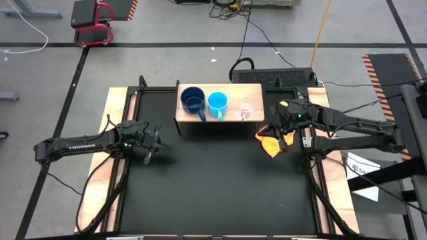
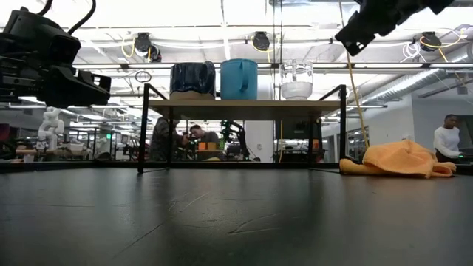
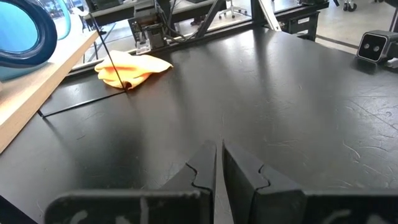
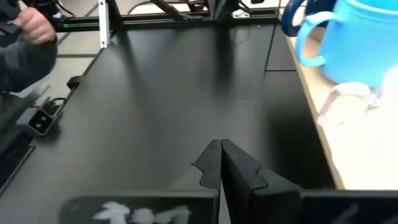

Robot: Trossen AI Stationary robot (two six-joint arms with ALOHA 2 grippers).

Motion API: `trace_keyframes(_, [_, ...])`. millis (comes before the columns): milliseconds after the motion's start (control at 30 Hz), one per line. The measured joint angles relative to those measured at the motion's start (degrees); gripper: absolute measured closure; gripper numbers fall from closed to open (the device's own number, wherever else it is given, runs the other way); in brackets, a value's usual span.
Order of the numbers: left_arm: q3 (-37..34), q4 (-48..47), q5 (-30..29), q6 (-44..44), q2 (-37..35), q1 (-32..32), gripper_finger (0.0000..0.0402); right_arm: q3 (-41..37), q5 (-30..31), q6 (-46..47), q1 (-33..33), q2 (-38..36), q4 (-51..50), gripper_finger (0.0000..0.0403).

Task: Stack small to large cups/mugs on shelf
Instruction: Return to Home Position

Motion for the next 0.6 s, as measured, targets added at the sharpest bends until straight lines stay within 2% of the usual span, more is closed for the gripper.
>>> trace_keyframes(300, [0.00, 0.00, 0.00, -0.36, 0.00, 0.00, 0.0371, -3.06, 0.07, 0.90, 4.89, -0.39, 2.43, 0.0403])
trace_keyframes(600, [0.00, 0.02, -0.07, -1.20, 0.00, 0.00, 0.0371, -9.58, 0.11, 4.03, 11.49, -1.35, 11.20, 0.0403])
